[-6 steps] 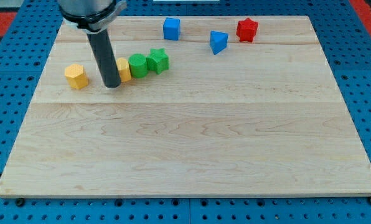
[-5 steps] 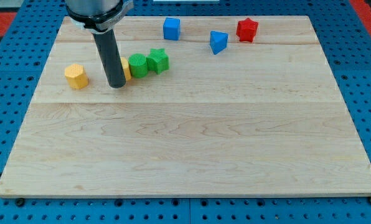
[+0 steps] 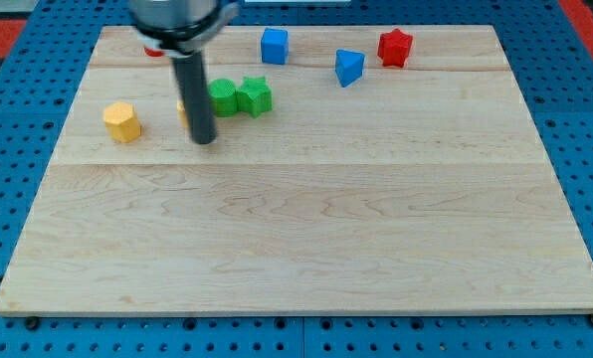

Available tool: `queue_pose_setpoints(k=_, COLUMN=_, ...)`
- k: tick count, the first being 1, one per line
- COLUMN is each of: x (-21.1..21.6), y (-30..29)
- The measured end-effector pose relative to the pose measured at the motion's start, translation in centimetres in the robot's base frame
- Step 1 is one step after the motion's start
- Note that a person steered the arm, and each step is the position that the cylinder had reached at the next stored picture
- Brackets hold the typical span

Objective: Push the yellow heart towards bottom

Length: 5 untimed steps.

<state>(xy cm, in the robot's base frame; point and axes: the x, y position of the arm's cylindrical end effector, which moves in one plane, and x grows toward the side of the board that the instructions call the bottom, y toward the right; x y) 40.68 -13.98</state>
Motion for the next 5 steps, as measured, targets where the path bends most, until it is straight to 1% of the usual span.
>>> queue_pose_setpoints(k=1, x=-1.4, y=-5.3)
queue_pose_setpoints(k=2, x=-5.8, y=-3.0)
queue_pose_setpoints(k=3, x=-6.2, y=-0.1)
queue_pose_setpoints(k=4, x=-2.1, y=5.2)
queue_pose_setpoints(k=5, x=-1.8, y=13.6)
